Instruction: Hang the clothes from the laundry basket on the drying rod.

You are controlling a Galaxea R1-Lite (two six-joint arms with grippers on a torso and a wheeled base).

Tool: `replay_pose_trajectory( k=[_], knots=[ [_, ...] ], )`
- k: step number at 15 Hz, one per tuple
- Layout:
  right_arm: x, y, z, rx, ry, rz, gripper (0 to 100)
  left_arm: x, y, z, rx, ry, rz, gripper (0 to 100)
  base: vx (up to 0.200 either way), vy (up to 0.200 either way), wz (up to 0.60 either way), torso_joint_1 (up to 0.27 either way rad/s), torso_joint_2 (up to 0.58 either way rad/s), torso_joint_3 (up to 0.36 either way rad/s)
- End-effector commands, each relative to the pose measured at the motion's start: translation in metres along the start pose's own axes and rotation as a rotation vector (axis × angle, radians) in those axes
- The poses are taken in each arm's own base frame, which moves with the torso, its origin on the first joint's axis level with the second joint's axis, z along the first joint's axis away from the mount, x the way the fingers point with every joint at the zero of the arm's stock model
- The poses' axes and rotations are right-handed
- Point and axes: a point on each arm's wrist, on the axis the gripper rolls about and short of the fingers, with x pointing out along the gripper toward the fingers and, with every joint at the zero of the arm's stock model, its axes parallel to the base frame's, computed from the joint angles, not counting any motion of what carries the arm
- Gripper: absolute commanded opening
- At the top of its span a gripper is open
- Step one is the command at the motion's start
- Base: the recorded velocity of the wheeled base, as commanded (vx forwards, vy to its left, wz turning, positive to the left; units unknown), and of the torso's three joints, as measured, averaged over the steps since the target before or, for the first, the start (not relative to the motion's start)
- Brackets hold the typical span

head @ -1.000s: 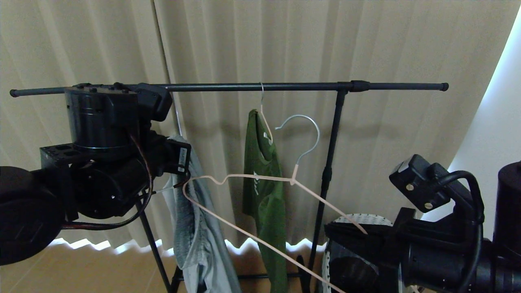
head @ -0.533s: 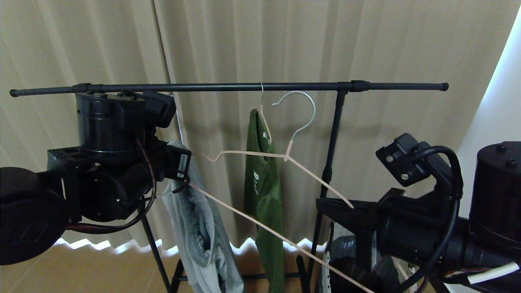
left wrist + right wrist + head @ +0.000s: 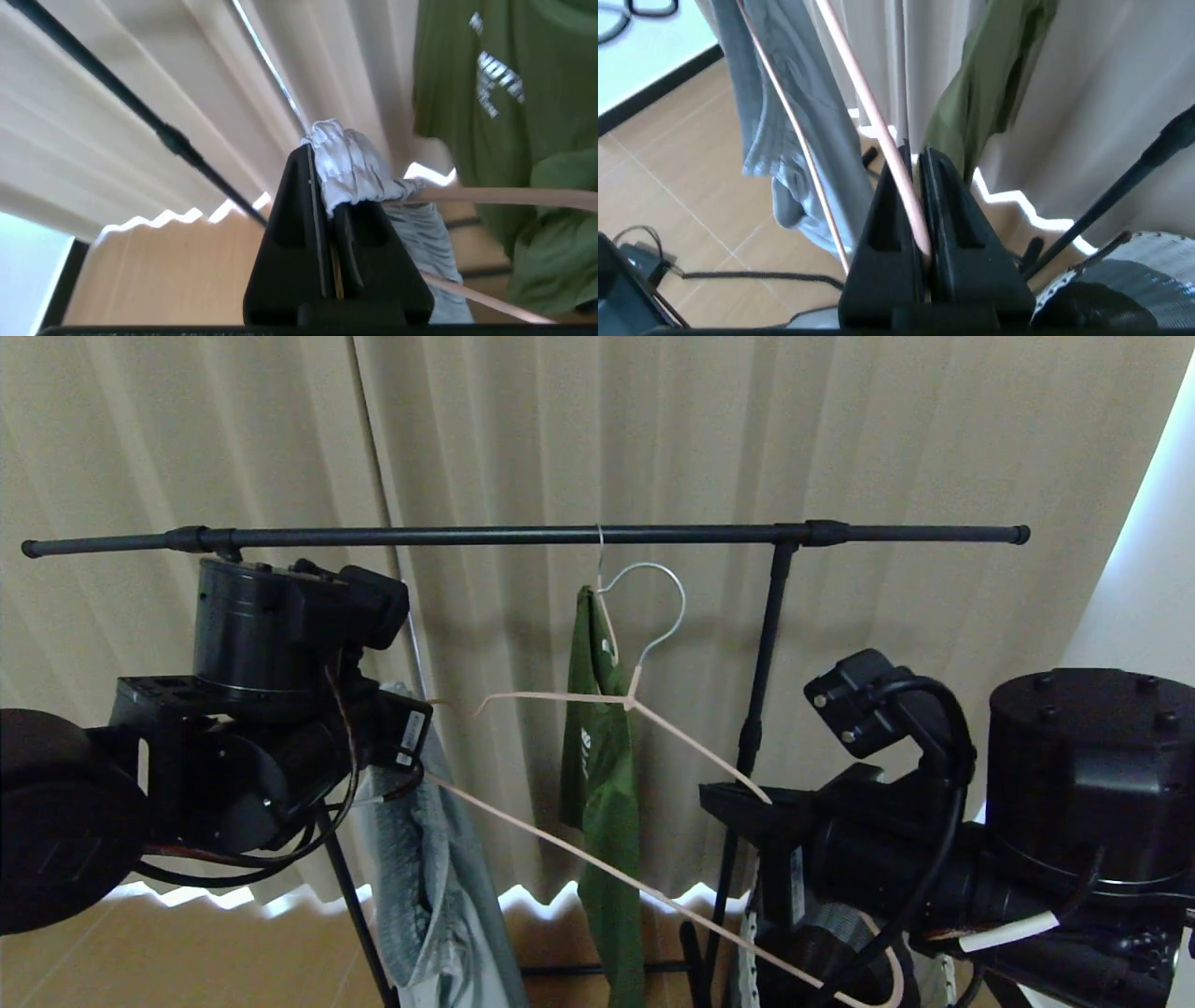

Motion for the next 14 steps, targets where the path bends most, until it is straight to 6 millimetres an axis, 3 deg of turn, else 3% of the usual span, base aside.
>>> replay_pose_trajectory(
  k=[1,7,12,14],
  knots=[
    [0.002,0.007,-0.009,-0.029,0.071,0.002,0,-0.001,0.002,0.006,0.017,0.023,0.004,0,0.000,0.000,0.00,0.000,0.00,0.000],
    [0.027,0.007,0.007,0.042,0.058,-0.183,0,-0.008,0.007,0.014,0.084,0.113,-0.004,0,0.000,0.000,0.00,0.000,0.00,0.000],
    [0.031,0.010,0.009,0.075,0.027,-0.181,0,-0.010,0.002,0.015,0.049,0.107,-0.017,0,0.000,0.000,0.00,0.000,0.00,0.000],
    [0.038,0.020,0.003,0.064,0.030,-0.157,0,-0.012,0.002,0.020,0.032,0.088,-0.020,0,0.000,0.000,0.00,0.000,0.00,0.000]
  ],
)
